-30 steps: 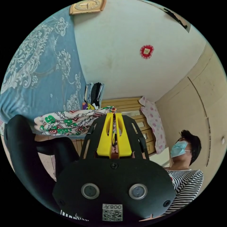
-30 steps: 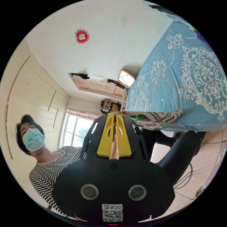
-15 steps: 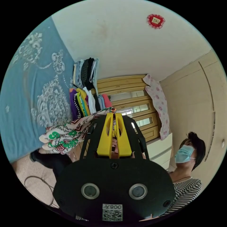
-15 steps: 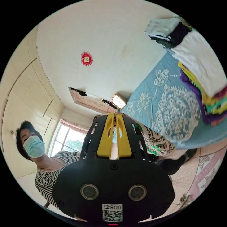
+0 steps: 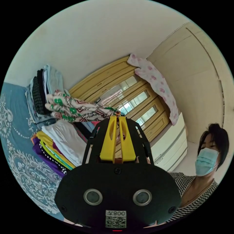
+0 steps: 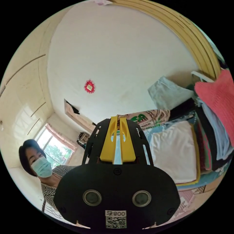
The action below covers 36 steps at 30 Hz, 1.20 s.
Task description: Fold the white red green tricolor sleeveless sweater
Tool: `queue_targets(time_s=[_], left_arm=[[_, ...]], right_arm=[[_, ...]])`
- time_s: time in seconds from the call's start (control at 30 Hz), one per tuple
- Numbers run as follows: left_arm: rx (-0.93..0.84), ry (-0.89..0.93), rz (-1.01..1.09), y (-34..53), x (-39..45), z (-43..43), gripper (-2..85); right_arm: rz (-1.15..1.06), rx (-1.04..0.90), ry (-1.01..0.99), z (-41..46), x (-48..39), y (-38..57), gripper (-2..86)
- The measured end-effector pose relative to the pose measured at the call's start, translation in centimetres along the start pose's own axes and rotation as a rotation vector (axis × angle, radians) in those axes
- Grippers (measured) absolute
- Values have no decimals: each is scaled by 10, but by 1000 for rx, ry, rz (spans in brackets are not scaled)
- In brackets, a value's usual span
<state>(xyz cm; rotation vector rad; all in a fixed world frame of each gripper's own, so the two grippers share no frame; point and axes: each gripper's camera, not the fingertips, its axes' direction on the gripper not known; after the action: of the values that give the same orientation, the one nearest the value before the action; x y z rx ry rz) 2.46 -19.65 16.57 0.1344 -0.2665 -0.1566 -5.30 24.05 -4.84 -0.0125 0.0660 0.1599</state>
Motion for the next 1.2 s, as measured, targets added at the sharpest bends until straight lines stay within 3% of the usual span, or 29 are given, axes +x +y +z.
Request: queue_targets(time_s=[0.1,0.17,0.27,0.5,0.63,0.93,1.2], left_arm=[[-134,-99,-130,28,-55,68,15],[-191,-88,-265,48,-89,97,15],[-199,-44,-335,63,-114,125,15],[-293,-95,-245,45,-116,186,15],[-325,-138,-295,48,-129,216,15],[-283,-87,-402,45,-158,237,16],[-255,-34,-465,47,-164,232,10]], right_arm=[[198,-62,96,-29,88,25,11],[388,-72,104,-50,157,60,10],[467,-67,71,-78,203,90,10],[427,-75,97,-126,227,91,9],[446,-106,145,-137,245,96,8],[511,-96,200,-153,272,117,7],[497,24,193,-163,259,137,4]])
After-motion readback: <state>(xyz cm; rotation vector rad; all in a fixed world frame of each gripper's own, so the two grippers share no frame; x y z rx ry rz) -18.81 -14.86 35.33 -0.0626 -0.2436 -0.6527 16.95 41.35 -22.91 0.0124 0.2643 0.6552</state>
